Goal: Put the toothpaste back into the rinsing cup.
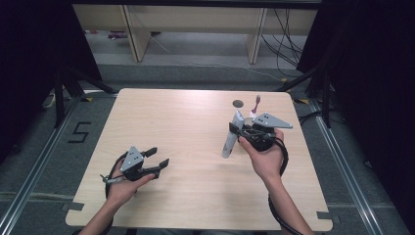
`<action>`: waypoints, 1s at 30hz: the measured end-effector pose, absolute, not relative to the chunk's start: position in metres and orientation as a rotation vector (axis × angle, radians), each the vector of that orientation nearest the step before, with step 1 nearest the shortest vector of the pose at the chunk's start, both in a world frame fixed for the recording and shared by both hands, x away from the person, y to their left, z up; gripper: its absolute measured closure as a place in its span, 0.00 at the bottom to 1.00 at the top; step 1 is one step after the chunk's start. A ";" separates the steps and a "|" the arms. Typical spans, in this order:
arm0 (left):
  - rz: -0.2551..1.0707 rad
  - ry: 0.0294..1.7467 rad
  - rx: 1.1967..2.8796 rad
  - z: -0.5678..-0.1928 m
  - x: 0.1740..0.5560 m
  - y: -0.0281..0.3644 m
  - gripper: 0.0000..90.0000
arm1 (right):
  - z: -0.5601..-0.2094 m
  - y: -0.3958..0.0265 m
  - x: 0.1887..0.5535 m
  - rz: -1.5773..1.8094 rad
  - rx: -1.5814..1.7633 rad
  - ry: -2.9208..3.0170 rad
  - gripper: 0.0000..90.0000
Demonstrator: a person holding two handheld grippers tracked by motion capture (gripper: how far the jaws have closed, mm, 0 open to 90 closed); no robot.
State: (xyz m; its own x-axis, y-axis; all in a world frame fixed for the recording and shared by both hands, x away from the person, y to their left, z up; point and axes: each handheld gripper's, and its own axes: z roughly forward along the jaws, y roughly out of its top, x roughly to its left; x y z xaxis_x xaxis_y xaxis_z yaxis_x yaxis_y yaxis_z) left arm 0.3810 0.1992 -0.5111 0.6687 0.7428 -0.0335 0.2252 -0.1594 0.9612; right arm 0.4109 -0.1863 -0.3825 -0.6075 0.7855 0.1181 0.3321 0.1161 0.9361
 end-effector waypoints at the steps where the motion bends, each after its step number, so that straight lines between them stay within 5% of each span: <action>1: 0.555 0.793 1.720 -0.511 0.381 0.200 0.37 | -0.382 -0.186 0.411 1.508 1.099 1.991 0.84; 30: 0.576 0.835 1.673 -0.522 0.381 0.204 0.36 | -0.364 -0.201 0.412 1.466 1.128 1.933 0.85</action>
